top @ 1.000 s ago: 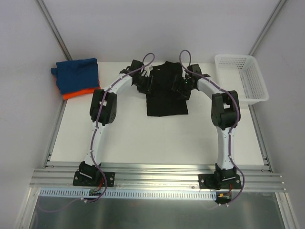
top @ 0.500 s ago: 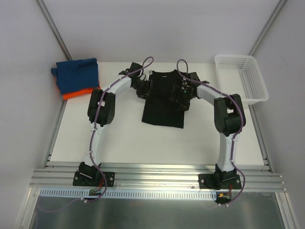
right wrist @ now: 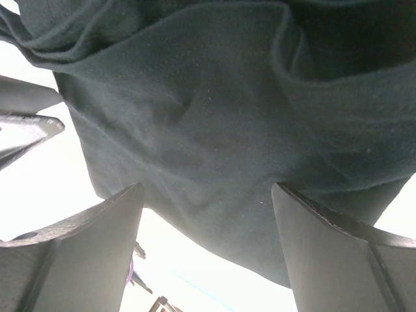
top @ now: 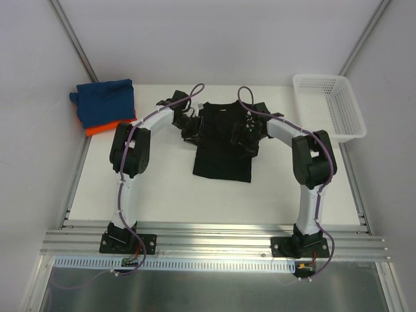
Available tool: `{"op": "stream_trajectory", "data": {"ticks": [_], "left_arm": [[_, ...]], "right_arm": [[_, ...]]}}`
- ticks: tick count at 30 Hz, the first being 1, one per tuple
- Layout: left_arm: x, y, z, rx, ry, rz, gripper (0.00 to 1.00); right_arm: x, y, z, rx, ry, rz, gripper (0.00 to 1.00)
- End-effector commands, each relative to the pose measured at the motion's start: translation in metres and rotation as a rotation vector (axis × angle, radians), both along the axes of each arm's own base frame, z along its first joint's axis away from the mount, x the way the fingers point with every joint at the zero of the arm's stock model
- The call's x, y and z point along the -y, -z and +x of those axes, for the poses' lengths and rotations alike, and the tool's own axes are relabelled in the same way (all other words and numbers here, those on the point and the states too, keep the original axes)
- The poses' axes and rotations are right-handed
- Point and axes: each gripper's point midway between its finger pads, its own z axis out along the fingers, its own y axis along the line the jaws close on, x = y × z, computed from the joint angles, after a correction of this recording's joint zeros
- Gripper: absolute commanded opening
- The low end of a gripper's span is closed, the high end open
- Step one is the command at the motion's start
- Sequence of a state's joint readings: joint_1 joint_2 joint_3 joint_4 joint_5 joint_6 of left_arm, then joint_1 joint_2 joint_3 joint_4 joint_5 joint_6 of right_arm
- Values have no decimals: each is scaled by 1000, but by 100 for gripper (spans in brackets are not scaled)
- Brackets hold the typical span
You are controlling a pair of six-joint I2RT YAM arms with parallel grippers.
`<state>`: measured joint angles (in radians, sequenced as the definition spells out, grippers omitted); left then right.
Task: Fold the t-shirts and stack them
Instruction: Fold the tshirt
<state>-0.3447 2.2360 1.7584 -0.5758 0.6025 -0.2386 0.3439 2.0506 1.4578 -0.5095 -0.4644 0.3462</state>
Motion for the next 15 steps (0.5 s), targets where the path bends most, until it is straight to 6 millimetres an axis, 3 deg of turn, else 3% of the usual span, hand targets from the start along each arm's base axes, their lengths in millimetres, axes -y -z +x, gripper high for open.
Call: {"op": "stream_trajectory", "data": {"ticks": [1,10,15], "left_arm": [[0,-40,-7,26,-6,-60,37],[2,-37,-25,3,8,-48,37],[-2,-37,-31,-8,-1,-34,36]], "right_arm": [[8,-14,-15,-4,-3,-37,84],[14,-14,-25,7,-5,-45,85],[13,-25,-15,53,-10,-38,84]]}}
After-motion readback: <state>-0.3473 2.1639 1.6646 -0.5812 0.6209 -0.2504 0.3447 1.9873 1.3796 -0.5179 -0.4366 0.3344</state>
